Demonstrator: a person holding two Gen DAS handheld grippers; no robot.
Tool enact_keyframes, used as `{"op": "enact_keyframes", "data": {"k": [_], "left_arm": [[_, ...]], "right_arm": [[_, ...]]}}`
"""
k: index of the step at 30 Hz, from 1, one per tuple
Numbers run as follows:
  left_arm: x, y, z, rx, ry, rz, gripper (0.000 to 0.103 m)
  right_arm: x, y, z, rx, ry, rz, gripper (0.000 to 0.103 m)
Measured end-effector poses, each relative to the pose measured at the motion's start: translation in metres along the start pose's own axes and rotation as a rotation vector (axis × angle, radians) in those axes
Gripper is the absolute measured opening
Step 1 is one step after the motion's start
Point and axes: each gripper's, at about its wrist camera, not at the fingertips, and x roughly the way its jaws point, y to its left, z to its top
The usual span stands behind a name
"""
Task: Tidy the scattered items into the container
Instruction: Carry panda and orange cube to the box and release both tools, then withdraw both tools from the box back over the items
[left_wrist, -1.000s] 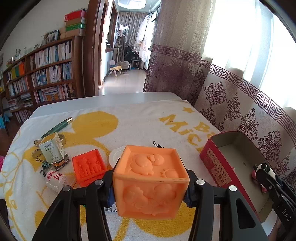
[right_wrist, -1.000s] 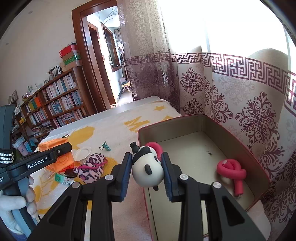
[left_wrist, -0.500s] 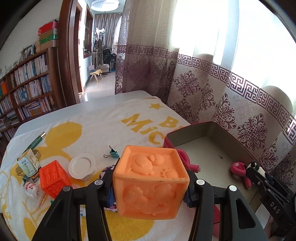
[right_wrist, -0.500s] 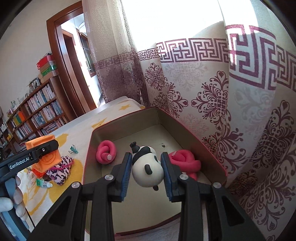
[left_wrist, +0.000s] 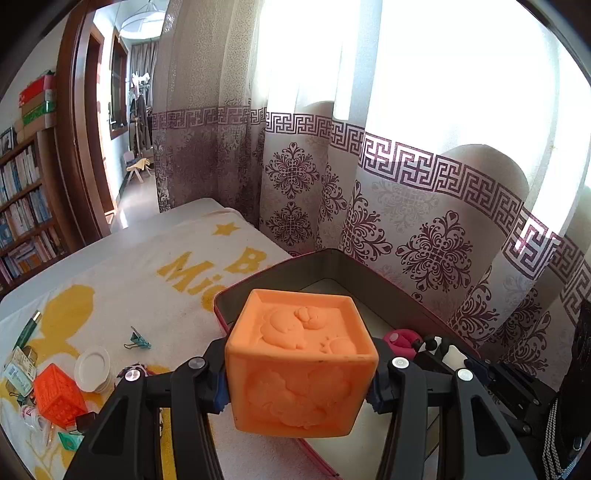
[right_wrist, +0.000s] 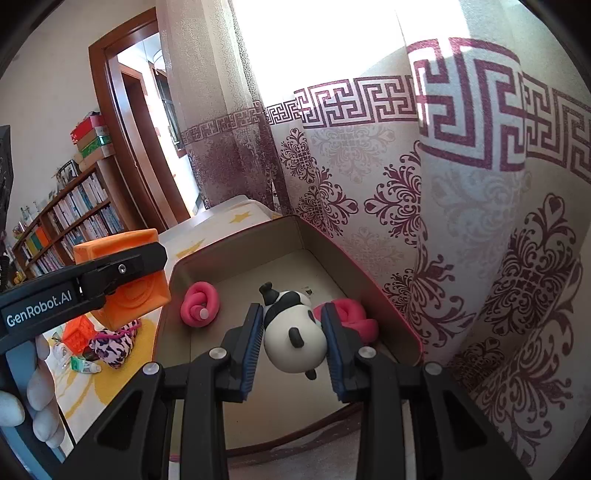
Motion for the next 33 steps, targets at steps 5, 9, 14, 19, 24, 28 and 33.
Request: {"op": "enact_keyframes", "data": {"k": [5, 9, 14, 19, 24, 28, 33], "left_arm": [[0.001, -0.011, -0.002, 0.017, 0.012, -0.061, 0.075], [-0.013, -0.010, -0.002, -0.001, -0.049, -0.070, 0.094], [-0.016, 0.004, -0.006, -0.013, -0.050, -0.011, 0.094], [-0.012, 0.028, -0.017, -0.083, -0.014, 0.022, 0.094], [-0.018, 0.047, -0.027, -0.116, -0.007, 0.060, 0.094], [-0.026, 0.066, -0.034, -0.153, -0.011, 0.083, 0.094], [-0.038, 0.093, -0.046, -0.212, -0.016, 0.120, 0.094]], "right_arm": [[0.000, -0.005, 0.000, 0.009, -0.001, -0.008, 0.036], [-0.003, -0.007, 0.002, 0.024, -0.022, -0.006, 0.052], [-0.009, -0.010, 0.003, 0.058, -0.058, -0.007, 0.077], [-0.007, 0.000, 0.001, 0.037, -0.046, 0.002, 0.077], [-0.005, 0.013, 0.000, 0.018, -0.035, 0.017, 0.078], [-0.004, 0.024, -0.001, 0.007, -0.028, 0.029, 0.079], [-0.002, 0.044, -0.004, -0.026, -0.016, 0.048, 0.079]]}}
